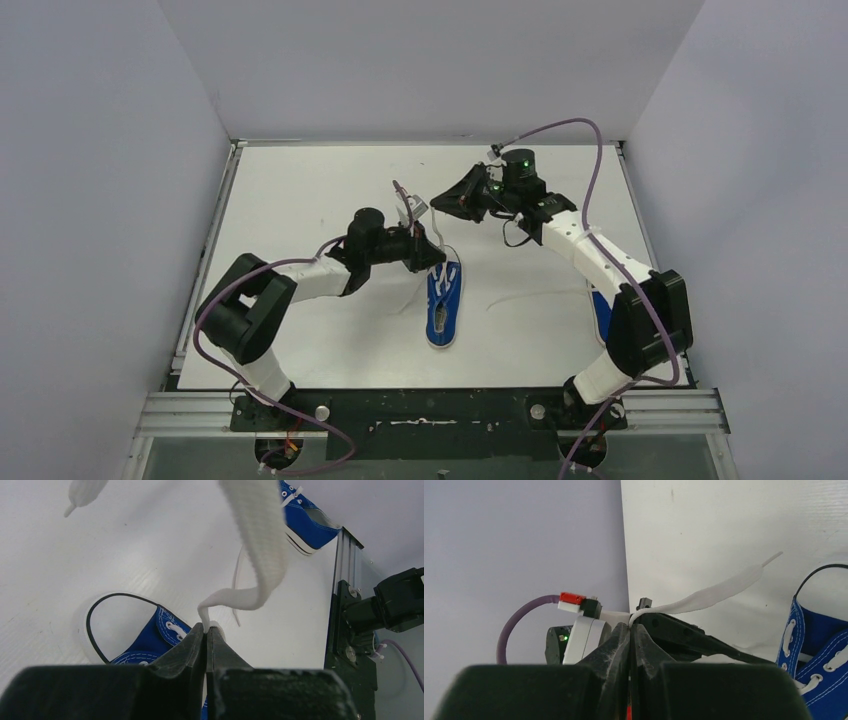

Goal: Tie the shoes
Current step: Move the shoe to the center of the board.

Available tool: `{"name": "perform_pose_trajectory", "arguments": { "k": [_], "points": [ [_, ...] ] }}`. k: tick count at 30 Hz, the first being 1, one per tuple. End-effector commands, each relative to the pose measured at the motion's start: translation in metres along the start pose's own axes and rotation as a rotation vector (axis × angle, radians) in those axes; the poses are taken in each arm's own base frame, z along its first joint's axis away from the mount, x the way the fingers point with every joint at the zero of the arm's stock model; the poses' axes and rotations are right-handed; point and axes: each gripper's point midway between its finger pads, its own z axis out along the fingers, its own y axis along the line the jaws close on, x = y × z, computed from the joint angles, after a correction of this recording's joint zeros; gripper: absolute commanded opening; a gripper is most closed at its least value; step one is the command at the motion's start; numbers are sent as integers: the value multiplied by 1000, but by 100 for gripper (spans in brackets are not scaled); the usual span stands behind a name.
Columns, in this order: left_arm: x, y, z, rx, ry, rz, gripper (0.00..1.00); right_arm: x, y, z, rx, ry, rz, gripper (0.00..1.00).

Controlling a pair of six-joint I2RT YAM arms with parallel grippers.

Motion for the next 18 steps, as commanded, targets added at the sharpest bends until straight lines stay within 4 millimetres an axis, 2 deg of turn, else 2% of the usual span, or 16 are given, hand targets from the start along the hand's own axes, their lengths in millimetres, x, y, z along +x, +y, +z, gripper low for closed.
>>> {"name": "perform_pose_trajectory", "arguments": {
  "k": [1, 8, 15, 18],
  "points": [
    [-23, -17, -6, 55, -54, 23, 0, -16, 14, 9, -33, 2, -111, 0],
    [-17, -18, -10, 44, -51, -17, 0, -22, 12, 22, -36, 8, -119, 0],
    [-16, -20, -10, 59, -44, -14, 0, -19, -8, 32, 7, 40, -112, 0],
    [-16, -18, -9, 57, -38, 17, 0, -18, -8, 31, 6, 45, -112, 0]
  ]
}}
